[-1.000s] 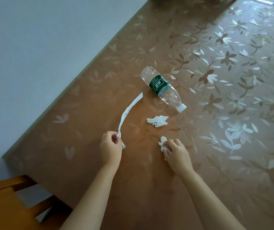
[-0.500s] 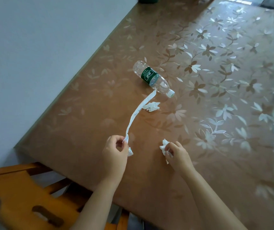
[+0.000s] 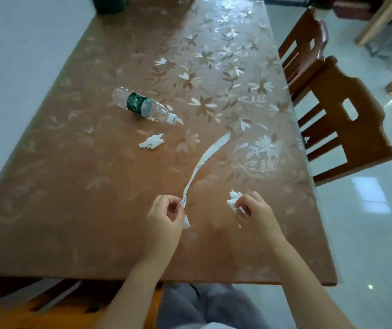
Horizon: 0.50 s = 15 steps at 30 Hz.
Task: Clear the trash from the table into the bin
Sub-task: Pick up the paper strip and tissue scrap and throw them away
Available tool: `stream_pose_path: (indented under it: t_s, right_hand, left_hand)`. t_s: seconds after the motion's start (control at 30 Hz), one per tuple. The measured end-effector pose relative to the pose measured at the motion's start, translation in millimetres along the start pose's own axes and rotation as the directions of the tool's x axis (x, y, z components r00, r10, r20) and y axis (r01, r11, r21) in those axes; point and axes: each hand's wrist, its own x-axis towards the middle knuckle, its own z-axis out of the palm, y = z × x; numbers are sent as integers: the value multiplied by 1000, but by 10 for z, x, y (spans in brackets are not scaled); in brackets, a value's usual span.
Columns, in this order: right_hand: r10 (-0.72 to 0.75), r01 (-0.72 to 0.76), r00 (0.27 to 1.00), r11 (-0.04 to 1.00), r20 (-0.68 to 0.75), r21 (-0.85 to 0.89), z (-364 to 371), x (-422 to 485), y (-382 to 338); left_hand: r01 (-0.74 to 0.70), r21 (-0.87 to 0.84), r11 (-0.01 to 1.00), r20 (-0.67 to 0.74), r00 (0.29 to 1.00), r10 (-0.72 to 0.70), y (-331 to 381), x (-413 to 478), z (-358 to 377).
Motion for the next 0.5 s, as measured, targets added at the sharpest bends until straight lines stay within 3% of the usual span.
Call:
stream_pose_path:
  t_s: [0.27, 0.5]
  right_hand:
    - [45, -71, 971, 992, -237, -104, -826, -641, 535]
    - [189, -264, 889, 956, -417, -130, -1790, -1543, 1468]
  left_hand:
    - [-181, -45, 982, 248, 950, 187, 675, -496, 733]
    - [-299, -105, 948, 378, 870, 316, 1395, -1337, 1765]
